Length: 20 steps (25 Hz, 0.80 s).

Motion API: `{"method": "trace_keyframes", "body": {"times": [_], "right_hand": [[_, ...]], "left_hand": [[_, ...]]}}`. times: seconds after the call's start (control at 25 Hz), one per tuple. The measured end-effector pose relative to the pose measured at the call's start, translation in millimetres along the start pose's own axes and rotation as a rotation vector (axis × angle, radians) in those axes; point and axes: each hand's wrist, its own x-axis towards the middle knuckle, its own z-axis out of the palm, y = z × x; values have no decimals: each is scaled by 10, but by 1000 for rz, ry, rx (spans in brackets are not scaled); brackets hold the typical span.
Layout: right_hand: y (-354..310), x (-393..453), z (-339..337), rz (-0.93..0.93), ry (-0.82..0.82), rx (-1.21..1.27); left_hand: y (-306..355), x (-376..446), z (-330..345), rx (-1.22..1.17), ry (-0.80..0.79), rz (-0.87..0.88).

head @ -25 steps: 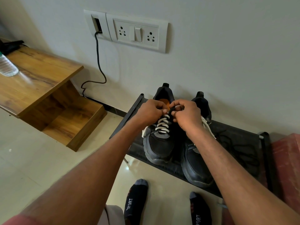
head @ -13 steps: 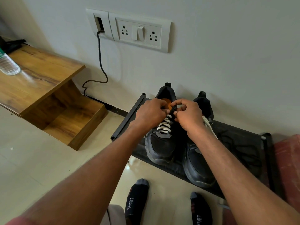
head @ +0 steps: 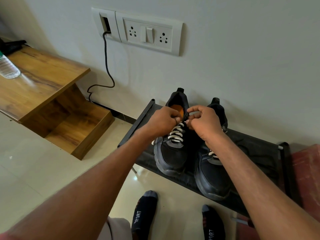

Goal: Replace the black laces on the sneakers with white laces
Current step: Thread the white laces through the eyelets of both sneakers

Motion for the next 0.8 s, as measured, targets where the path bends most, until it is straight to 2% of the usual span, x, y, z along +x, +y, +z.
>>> {"method": "trace_keyframes", "body": {"times": [0.12,0.28,0.4,0.52,0.6,0.68,0.8], "right_hand": [[2,-20,-10,-51,56,-194],[-51,-85,45,-86,65,-300],[-97,-101,27,-35,28,-188],[-117,-125,-33,109,30,84],[-140,-162,-44,122,71,151],[-193,-149,-94,96,196,262],[-281,-15,-328,24,606,662]], "left_hand": [[21,-50,-49,206,-10,123],[-51,-13,-97,285,39,137],[-113,17,-142,314,151,107],[-190,52,-105,63,185,79],[-204,38,-94,17,185,55],[-199,44,-103,-10,180,46],[-182,27,-142,-57,160,42]]}}
